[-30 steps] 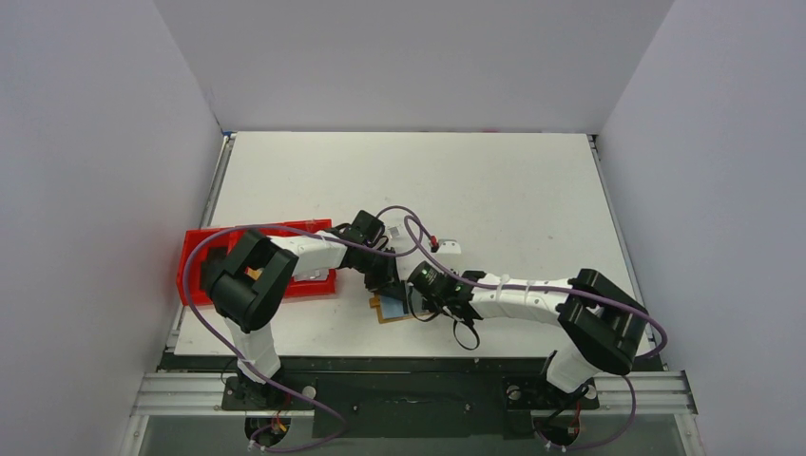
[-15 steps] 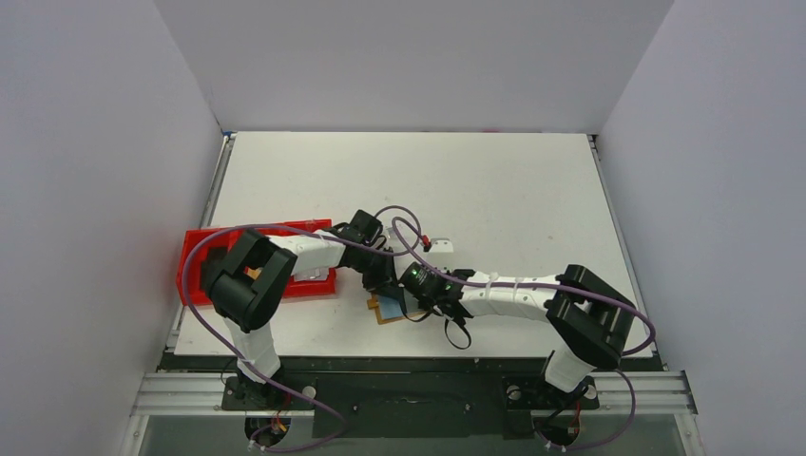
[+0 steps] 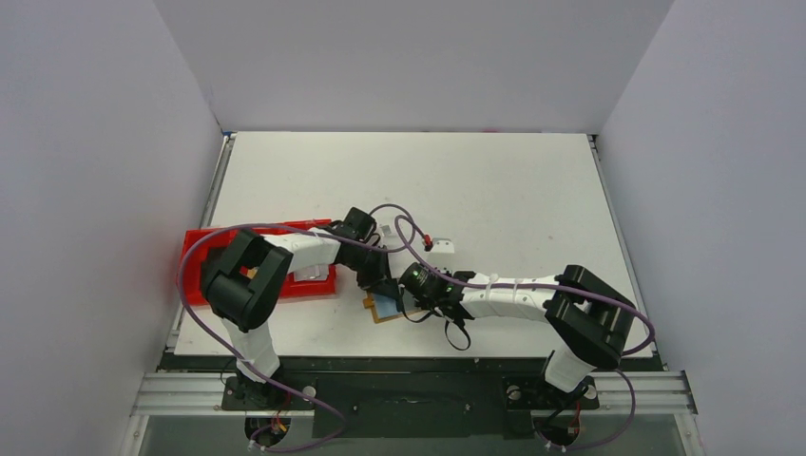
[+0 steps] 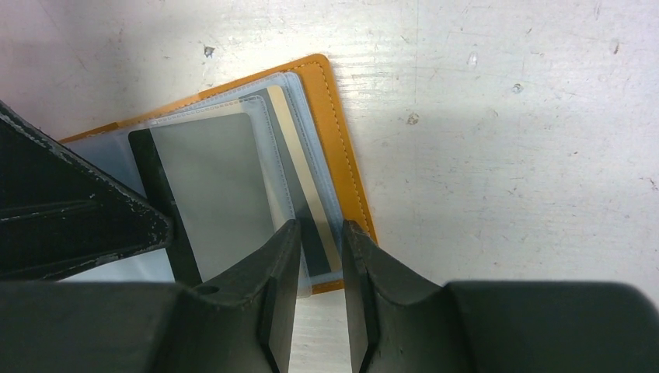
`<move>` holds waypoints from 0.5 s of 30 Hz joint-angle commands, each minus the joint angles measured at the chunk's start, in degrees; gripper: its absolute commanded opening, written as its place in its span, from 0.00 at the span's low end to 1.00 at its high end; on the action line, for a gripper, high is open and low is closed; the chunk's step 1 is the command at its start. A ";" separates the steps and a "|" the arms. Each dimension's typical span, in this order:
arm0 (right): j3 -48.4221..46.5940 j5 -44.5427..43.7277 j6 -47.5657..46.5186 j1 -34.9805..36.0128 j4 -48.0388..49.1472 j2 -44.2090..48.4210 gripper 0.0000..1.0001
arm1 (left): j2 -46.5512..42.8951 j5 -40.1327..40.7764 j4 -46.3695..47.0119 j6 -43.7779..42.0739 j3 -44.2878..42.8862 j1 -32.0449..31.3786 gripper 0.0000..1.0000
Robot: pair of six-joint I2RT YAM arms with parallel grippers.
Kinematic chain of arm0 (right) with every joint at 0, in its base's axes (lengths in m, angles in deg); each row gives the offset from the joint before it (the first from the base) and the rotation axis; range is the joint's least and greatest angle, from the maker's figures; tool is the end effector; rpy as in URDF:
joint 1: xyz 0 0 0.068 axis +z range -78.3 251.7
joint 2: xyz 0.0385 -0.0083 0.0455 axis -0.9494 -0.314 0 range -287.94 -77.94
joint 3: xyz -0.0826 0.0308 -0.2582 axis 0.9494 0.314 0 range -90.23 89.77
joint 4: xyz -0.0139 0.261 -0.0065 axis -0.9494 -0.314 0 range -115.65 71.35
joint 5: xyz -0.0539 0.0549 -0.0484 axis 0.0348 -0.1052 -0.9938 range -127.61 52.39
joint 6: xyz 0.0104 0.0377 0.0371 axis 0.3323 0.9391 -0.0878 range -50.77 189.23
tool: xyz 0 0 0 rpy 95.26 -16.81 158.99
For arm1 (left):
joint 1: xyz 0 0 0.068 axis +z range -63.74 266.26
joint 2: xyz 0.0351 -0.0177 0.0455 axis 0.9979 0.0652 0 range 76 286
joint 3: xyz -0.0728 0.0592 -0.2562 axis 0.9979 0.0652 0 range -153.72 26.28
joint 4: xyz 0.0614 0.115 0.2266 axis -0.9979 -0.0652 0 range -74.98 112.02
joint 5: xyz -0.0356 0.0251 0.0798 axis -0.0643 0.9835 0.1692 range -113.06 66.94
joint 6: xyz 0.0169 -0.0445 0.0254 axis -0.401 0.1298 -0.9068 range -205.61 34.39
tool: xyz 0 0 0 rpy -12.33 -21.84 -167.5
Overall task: Take the credit cards out of the card holder
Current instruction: Remove the credit card from the card holder.
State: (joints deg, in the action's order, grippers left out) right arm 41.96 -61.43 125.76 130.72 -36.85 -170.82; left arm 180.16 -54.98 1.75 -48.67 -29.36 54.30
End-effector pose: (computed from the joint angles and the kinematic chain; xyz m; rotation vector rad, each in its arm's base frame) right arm 0.1650 0.2470 0.1510 0.0720 2.5413 0.2250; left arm 0.2695 -0.1903 0.1285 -0.0295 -2.9598 1.0100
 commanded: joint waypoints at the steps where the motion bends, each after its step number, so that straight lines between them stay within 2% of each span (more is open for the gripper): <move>1: 3.41 2.88 0.59 0.17 -4.63 -3.43 0.23 | -1.56 3.54 -3.50 -3.10 1.47 1.76 0.00; 15: 4.98 3.90 1.32 -0.28 -3.00 -2.86 0.22 | -3.77 2.64 -3.84 -2.98 2.63 3.15 0.00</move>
State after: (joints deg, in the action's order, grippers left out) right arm 43.25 -61.38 126.92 130.68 -34.55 -170.40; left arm 178.61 -55.50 0.79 -49.45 -27.65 56.39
